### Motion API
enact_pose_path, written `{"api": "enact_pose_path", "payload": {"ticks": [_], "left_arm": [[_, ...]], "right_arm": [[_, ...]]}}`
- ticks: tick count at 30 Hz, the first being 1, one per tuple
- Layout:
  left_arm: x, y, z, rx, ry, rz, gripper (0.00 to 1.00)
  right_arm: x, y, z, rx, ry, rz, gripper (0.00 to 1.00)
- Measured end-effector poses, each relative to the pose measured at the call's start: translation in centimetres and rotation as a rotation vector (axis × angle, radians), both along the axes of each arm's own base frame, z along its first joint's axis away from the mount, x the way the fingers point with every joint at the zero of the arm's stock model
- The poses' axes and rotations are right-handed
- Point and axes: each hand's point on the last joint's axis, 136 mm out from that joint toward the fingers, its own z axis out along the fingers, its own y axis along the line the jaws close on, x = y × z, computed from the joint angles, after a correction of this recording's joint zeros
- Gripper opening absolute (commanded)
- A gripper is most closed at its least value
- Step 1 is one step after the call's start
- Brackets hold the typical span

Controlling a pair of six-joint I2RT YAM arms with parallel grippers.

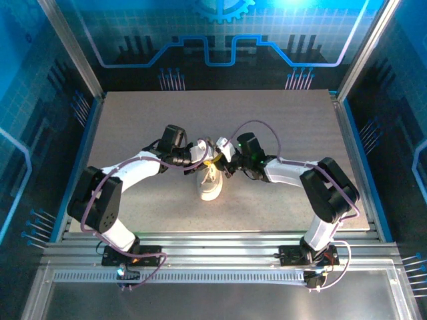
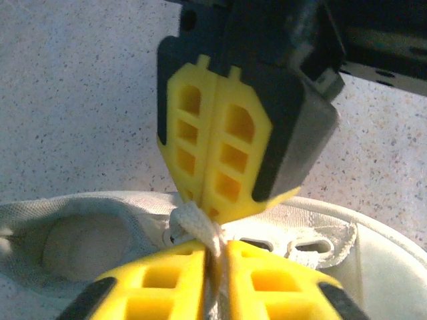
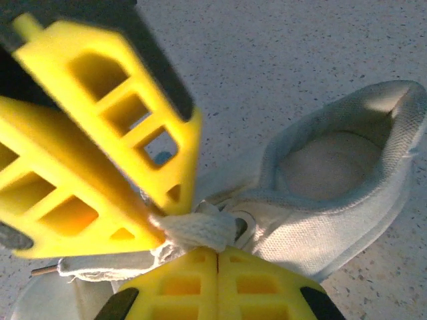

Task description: Tie the shoes

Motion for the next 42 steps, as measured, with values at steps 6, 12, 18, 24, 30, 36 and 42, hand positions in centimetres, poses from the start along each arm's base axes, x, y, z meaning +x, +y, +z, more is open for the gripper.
{"api": "enact_pose_path", "payload": {"ticks": [6, 12, 18, 24, 30, 36, 42], "left_arm": [[0.1, 0.0, -0.1, 0.000, 0.001, 0.001, 0.18], [0.1, 0.0, -1.0, 0.006, 0.024, 0.003, 0.00], [0.2, -0.1, -1.6, 0.013, 0.035, 0.000, 0.00], [0.2, 0.0, -1.6, 0.018, 0.031, -0.005, 0.00], [0.3, 0.0, -1.5, 0.020, 0.024, -0.004, 0.00], [0.3, 0.0, -1.5, 0.028, 0.012, -0.010, 0.00], [0.4, 0.0, -1.6, 0.030, 0.011, -0.010, 0.00]], "right_arm": [[-0.2, 0.3, 0.0, 0.001, 0.001, 0.009, 0.00], [-0.2, 0.2, -0.1, -0.001, 0.002, 0.008, 0.00], [-0.3, 0.0, -0.3, -0.007, 0.011, 0.002, 0.34], [-0.3, -1.8, 0.8, 0.068, 0.060, 0.025, 0.42], [0.1, -2.7, 1.3, 0.117, 0.104, 0.049, 0.44], [0.7, -1.0, 0.7, 0.147, 0.175, 0.124, 0.46], [0.7, -0.4, 0.2, 0.150, 0.212, 0.158, 0.33]]}}
